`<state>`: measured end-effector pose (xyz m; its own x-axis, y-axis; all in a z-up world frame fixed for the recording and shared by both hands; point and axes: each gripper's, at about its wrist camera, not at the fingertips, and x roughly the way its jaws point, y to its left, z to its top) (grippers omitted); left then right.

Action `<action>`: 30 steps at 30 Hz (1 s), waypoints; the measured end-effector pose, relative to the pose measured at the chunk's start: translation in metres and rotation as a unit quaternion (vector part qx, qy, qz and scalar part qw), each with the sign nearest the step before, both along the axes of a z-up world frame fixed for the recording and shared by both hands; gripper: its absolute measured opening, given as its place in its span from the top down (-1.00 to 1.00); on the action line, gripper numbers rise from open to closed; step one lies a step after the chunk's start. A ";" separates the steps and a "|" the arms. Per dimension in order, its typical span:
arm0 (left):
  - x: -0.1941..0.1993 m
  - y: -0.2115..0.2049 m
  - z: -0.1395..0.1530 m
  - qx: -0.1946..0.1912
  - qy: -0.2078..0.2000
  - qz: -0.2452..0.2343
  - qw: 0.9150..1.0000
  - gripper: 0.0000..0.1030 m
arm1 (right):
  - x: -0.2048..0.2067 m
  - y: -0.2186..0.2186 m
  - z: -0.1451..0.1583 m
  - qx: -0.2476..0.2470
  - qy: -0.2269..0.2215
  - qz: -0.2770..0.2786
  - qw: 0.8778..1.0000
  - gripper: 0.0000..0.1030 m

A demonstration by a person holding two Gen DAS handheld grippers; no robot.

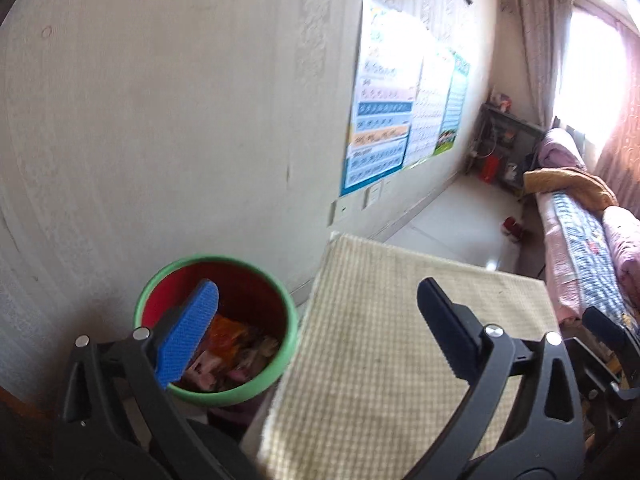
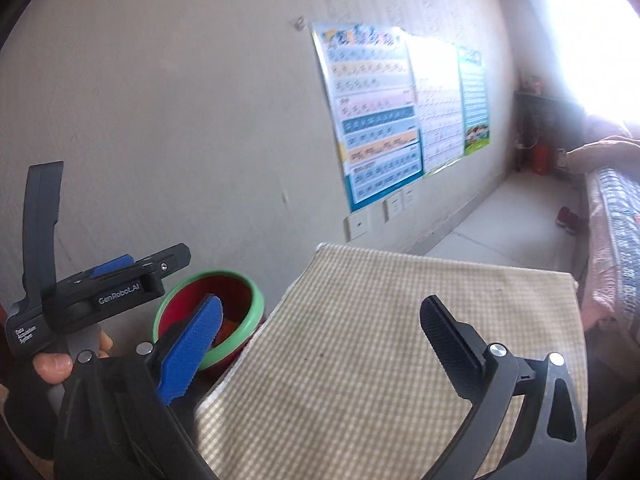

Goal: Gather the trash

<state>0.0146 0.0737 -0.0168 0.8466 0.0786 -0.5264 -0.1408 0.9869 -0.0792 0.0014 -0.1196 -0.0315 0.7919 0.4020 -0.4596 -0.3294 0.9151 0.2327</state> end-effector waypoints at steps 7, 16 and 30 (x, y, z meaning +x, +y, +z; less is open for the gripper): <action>-0.008 -0.059 0.048 0.025 -0.078 -0.004 0.997 -0.90 | -0.018 -0.059 0.035 -0.027 -0.095 -0.140 0.985 -0.87; -0.013 -0.065 0.043 0.068 -0.068 0.006 0.995 -0.90 | -0.015 -0.072 0.027 -0.015 -0.061 -0.159 0.985 -0.87; -0.013 -0.058 0.040 0.062 -0.053 0.015 0.997 -0.90 | -0.020 -0.059 0.024 -0.018 -0.058 -0.141 0.988 -0.87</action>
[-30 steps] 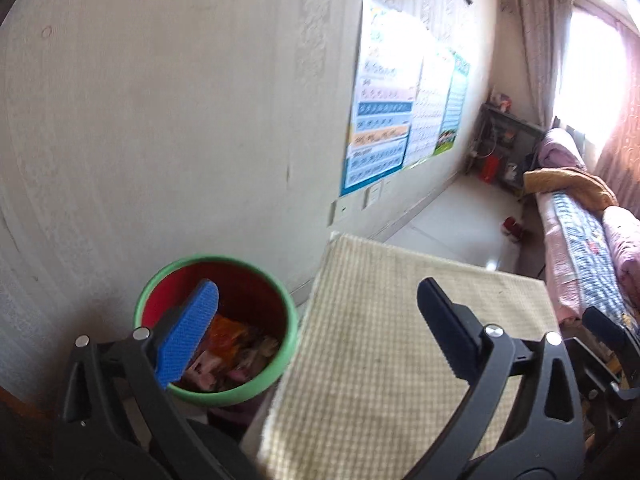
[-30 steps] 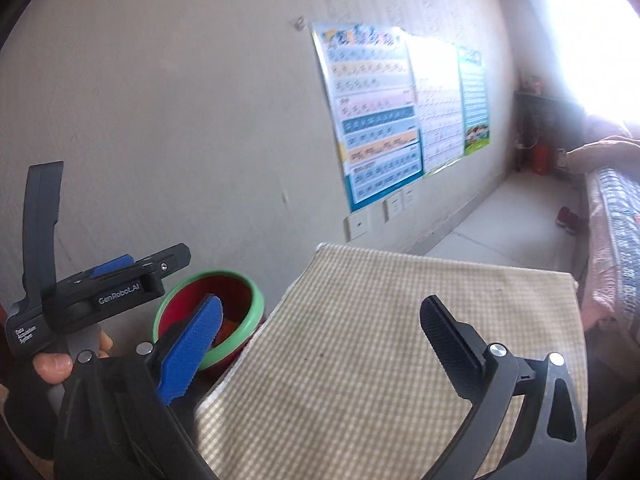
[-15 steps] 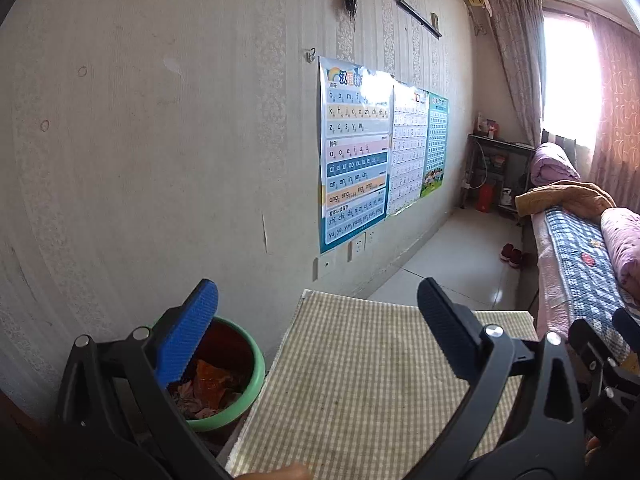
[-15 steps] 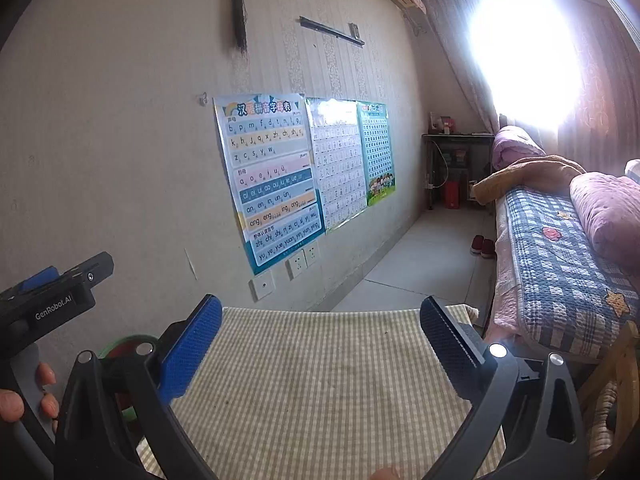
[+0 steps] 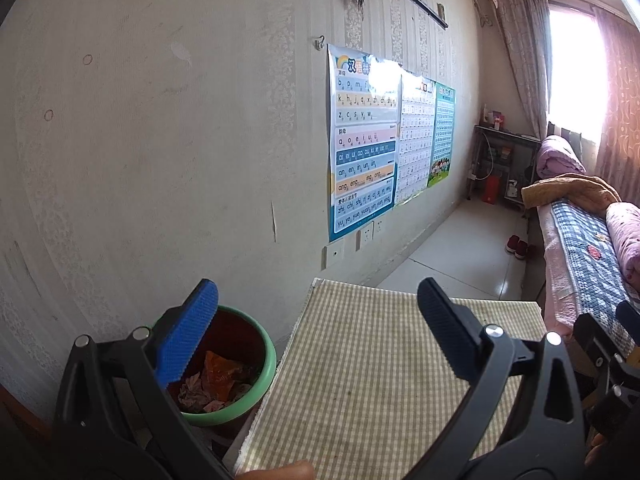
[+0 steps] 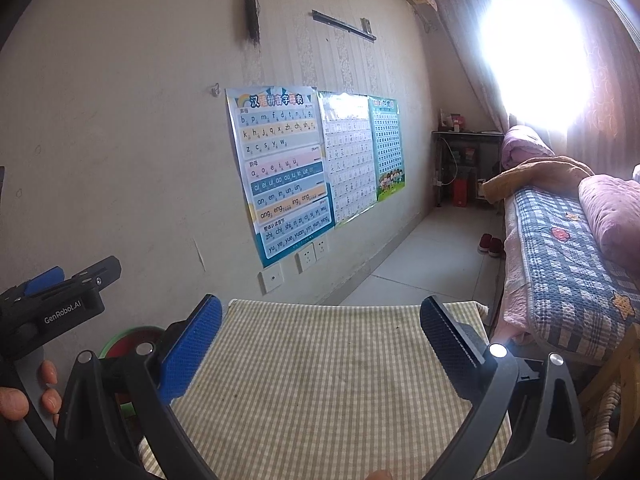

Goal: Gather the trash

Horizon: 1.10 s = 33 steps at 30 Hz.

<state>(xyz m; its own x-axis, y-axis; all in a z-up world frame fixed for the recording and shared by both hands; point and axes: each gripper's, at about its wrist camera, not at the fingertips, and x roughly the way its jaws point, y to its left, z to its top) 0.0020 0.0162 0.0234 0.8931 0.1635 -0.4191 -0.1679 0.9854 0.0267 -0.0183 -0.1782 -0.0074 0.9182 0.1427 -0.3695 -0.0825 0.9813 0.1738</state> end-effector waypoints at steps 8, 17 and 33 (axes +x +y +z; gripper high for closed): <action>0.003 0.002 -0.005 -0.004 0.014 -0.008 1.000 -0.90 | 0.002 0.004 -0.006 0.000 0.012 0.004 1.000 -0.87; 0.005 0.004 -0.009 -0.005 0.025 -0.010 1.000 -0.90 | 0.001 0.006 -0.007 -0.002 0.016 0.001 1.000 -0.87; 0.015 0.009 -0.016 -0.005 0.039 -0.009 0.999 -0.90 | 0.006 0.009 -0.014 -0.006 0.029 0.005 1.000 -0.86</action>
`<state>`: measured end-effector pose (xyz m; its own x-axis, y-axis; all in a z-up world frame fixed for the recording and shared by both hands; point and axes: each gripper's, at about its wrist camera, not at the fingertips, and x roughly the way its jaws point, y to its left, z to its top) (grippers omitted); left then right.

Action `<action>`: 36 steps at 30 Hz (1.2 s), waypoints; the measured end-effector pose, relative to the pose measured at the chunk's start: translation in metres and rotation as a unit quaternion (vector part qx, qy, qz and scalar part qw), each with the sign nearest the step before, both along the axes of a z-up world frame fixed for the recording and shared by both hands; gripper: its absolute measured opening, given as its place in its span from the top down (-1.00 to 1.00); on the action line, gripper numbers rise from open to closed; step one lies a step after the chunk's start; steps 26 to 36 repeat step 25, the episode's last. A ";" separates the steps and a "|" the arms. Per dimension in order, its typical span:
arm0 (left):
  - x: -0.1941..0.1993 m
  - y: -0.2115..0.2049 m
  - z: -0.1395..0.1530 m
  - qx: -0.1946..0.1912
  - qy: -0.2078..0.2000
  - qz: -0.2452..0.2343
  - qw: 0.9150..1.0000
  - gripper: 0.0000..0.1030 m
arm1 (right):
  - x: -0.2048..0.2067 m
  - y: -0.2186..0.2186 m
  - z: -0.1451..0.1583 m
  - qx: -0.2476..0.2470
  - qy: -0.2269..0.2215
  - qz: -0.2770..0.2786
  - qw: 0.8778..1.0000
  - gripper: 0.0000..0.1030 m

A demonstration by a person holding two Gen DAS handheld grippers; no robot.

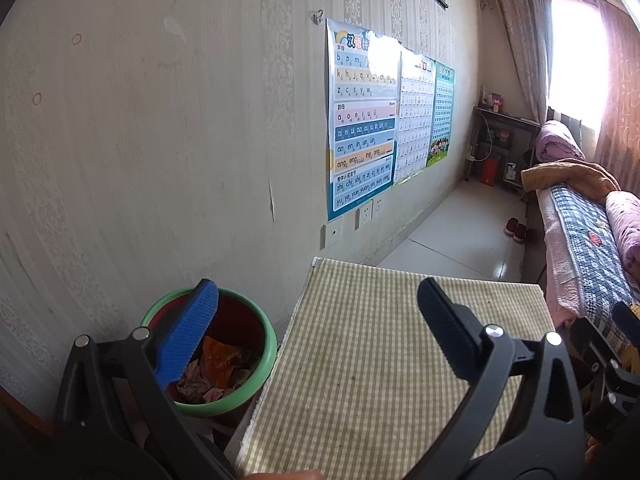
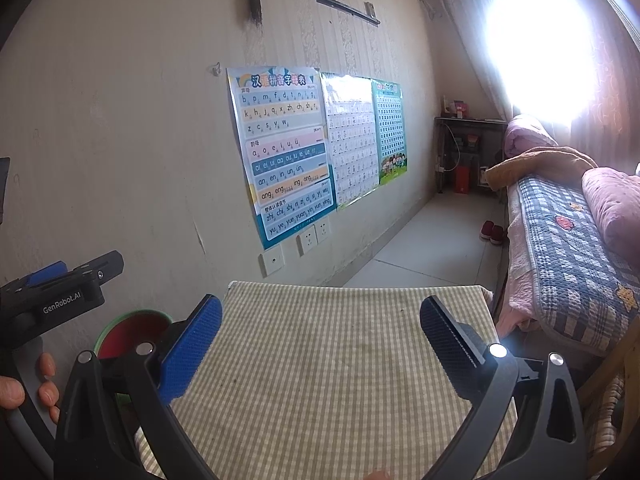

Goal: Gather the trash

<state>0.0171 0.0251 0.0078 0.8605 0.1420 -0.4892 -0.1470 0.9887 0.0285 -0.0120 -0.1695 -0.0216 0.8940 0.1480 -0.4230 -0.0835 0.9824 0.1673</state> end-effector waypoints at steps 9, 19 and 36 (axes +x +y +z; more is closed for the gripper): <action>0.003 0.001 -0.004 -0.004 0.008 -0.005 1.000 -0.90 | 0.002 -0.002 -0.004 -0.002 0.008 -0.001 1.000 -0.87; 0.000 0.016 -0.029 -0.028 0.050 -0.014 0.998 -0.90 | 0.034 -0.027 -0.085 -0.017 0.124 -0.028 0.992 -0.86; -0.018 0.065 -0.077 -0.053 0.117 0.006 0.992 -0.90 | 0.069 -0.082 -0.184 -0.071 0.228 -0.082 0.968 -0.86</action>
